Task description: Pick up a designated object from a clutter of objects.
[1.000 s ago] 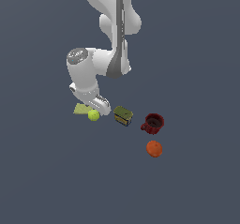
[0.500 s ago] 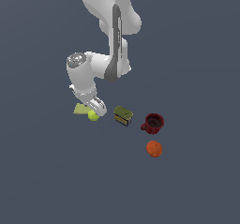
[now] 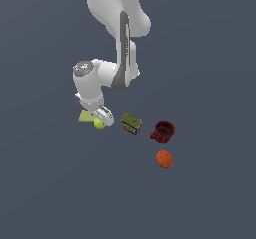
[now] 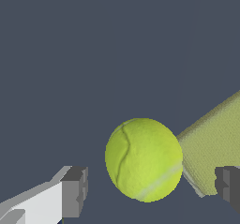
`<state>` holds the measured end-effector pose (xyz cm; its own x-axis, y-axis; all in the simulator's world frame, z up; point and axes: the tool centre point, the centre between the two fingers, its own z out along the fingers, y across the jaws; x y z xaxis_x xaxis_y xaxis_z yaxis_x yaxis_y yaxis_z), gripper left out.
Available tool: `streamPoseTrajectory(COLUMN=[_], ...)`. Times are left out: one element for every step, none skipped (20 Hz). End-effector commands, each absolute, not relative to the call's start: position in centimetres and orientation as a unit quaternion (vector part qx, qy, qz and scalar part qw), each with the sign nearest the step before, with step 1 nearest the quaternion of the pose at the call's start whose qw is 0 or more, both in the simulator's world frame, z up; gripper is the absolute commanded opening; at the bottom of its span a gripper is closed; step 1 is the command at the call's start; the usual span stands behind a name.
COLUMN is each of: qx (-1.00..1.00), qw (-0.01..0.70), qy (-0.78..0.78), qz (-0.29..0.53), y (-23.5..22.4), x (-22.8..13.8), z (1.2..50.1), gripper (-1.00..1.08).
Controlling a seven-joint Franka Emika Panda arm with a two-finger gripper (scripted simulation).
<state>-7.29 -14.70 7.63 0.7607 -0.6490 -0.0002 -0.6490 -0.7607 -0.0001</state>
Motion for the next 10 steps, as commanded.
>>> streamPoseTrajectory(qx=[-0.938, -0.938, -0.938, -0.938, -0.938, -0.938, -0.938, -0.938, -0.938, -0.938], qw=[0.0, 0.0, 0.0, 0.0, 0.0, 0.0, 0.0, 0.0, 0.0, 0.0], qy=[0.347, 0.347, 0.347, 0.347, 0.347, 0.347, 0.347, 0.347, 0.347, 0.347], qz=[0.0, 0.0, 0.0, 0.0, 0.0, 0.0, 0.0, 0.0, 0.0, 0.0], y=[-14.7, -14.7, -14.7, -14.7, -14.7, -14.7, -14.7, -14.7, -14.7, -14.7], x=[-7.4, -7.4, -7.4, -7.4, -7.4, -7.4, -7.4, -7.4, -7.4, -7.4], z=[6.4, 6.0, 5.6, 5.2, 4.9, 4.7, 4.5, 4.3, 4.2, 4.2], gripper=[1.0, 1.0, 1.0, 1.0, 1.0, 1.0, 1.0, 1.0, 1.0, 1.0])
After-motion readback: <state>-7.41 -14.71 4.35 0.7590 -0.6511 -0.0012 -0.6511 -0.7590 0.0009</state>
